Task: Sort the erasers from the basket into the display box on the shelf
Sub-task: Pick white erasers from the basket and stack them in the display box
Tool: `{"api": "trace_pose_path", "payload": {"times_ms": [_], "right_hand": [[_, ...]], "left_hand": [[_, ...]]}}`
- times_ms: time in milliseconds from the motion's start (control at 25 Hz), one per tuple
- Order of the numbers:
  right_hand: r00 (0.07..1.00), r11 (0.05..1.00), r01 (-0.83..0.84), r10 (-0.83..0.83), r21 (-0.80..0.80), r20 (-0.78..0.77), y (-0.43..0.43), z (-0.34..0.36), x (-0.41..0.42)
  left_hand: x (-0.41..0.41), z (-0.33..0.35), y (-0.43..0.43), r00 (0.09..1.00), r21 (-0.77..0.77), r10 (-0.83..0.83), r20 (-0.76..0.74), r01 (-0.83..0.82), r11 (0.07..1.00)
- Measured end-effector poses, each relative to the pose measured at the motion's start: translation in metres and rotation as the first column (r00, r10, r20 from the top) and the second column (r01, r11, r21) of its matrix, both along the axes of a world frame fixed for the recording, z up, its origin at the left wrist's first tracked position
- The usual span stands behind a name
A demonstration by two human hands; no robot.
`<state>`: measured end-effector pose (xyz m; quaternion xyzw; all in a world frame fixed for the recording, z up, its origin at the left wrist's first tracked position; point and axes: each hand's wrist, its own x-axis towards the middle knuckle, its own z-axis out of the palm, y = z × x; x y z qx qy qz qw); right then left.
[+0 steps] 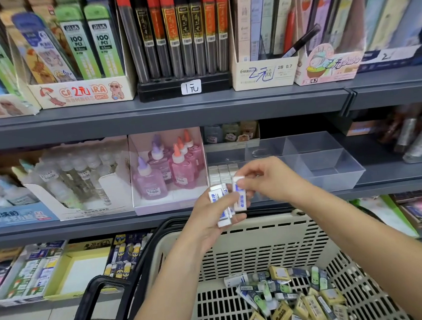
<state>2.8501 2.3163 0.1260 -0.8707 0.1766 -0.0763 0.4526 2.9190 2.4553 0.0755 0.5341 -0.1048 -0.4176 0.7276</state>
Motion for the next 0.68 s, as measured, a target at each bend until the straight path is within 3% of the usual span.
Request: {"api": "trace_pose_path", "payload": {"times_ms": [80,160,320,440,560,680], "right_hand": [[0.999,0.990,0.041,-0.042,0.136,0.004,-0.008,0.002,-0.005],[0.999,0.994,0.040,-0.040,0.101,0.000,-0.015,0.003,-0.008],[0.972,0.931,0.227,-0.196,-0.287,0.134,-0.037,0.008,-0.001],[0.994,0.862,0.093,-0.105,-0.498,0.002,-0.037,-0.005,0.008],[0.982,0.873,-0.055,-0.041,-0.485,-0.186,-0.030,-0.022,0.017],[0.960,0.872,-0.132,-0.006,-0.472,-0.279,-0.036,-0.025,0.022]], "left_hand": [[-0.002,-0.001,-0.001,0.999,0.004,0.008,-0.034,-0.008,1.000],[-0.004,-0.002,-0.002,0.999,0.051,0.036,-0.007,-0.036,0.998],[0.001,-0.002,0.000,0.988,0.093,0.157,0.005,-0.156,0.983],[0.004,-0.003,0.005,0.985,0.067,0.171,-0.025,-0.169,0.983],[0.004,-0.004,0.006,0.988,0.060,0.153,-0.036,-0.151,0.987],[0.004,-0.005,0.005,0.987,0.043,0.145,-0.071,-0.143,0.989]]}}
